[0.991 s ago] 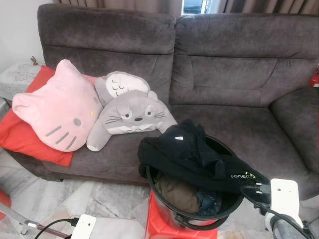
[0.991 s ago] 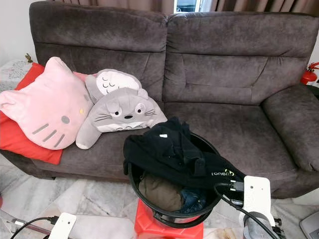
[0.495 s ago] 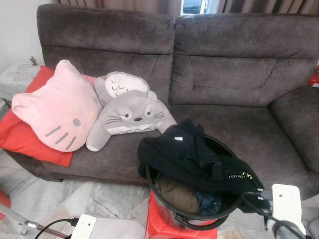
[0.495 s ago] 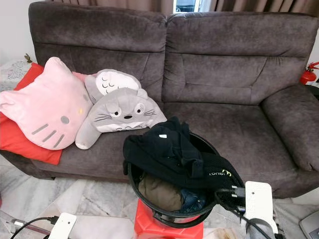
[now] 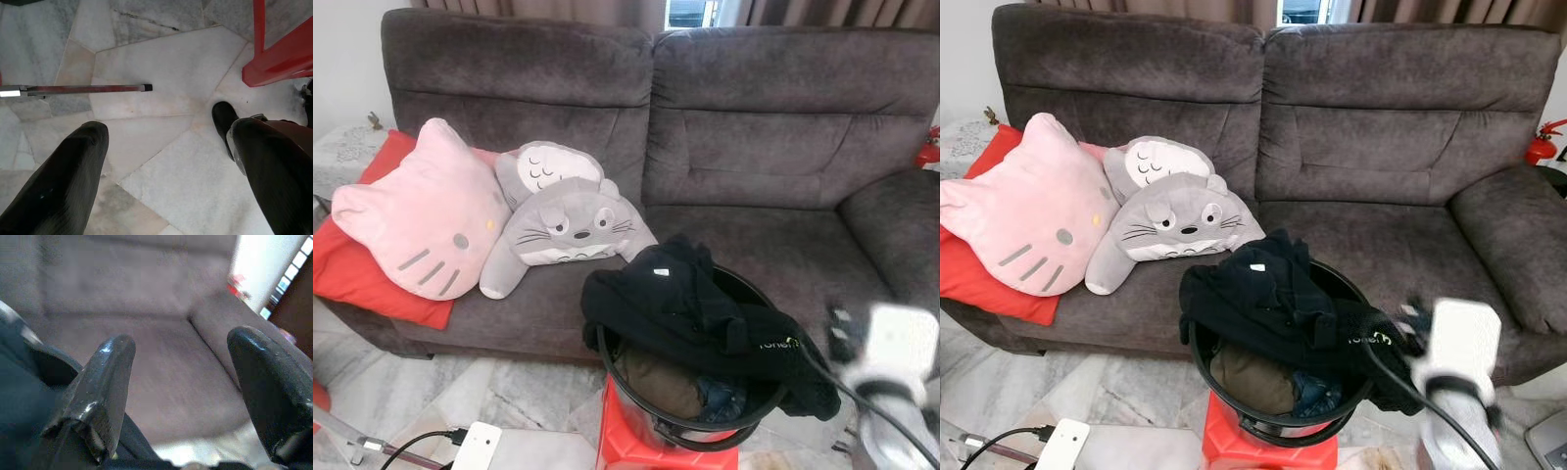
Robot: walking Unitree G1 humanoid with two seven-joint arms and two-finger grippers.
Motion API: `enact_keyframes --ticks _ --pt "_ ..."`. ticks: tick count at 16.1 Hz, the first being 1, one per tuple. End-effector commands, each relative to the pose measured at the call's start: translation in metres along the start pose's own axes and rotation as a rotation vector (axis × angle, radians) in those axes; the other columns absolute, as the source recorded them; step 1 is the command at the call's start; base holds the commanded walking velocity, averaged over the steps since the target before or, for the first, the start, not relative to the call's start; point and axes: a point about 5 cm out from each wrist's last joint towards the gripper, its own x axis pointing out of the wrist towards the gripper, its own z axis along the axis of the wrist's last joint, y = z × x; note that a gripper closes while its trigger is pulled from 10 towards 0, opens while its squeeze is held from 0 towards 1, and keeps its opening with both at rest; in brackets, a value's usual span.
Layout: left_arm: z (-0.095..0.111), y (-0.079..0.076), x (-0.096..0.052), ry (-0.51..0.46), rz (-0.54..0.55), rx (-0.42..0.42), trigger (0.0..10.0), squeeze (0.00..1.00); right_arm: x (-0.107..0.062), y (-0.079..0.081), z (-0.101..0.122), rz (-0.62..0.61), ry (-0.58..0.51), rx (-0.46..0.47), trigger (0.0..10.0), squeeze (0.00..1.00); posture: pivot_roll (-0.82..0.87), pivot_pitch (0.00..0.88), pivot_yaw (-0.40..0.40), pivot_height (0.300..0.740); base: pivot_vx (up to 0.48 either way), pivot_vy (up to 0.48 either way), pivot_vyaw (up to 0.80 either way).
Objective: Hang hanger
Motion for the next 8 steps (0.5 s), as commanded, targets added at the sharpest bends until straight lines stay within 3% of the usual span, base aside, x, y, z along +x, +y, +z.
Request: enact_keyframes --ticks 1,5,7,8 --pt "-0.002 0.001 0.0 0.003 0.004 0.0 10.0 0.0 0.005 0.009 0.006 0.051 -0.041 0.035 10.0 0.0 -0.17 0.0 -0.01 0.74 0.0 0.0 0.0" --pt "-0.002 0.002 0.0 -0.001 0.0 -0.009 10.0 0.0 0.035 0.032 0.012 0.106 -0.085 0.11 10.0 0.0 -0.16 0.0 -0.003 0.74 0.0 0.0 0.0" --pt "-0.002 0.002 -0.001 0.001 0.001 -0.007 10.0 0.0 0.048 0.038 0.006 0.13 -0.038 0.135 10.0 0.0 -0.15 0.0 0.005 0.74 0.0 0.0 0.0" --pt "-0.002 0.003 -0.001 0.002 0.001 -0.005 10.0 0.0 0.058 0.048 0.005 0.202 0.002 0.147 10.0 0.0 -0.16 0.0 0.009 0.74 0.0 0.0 0.0"
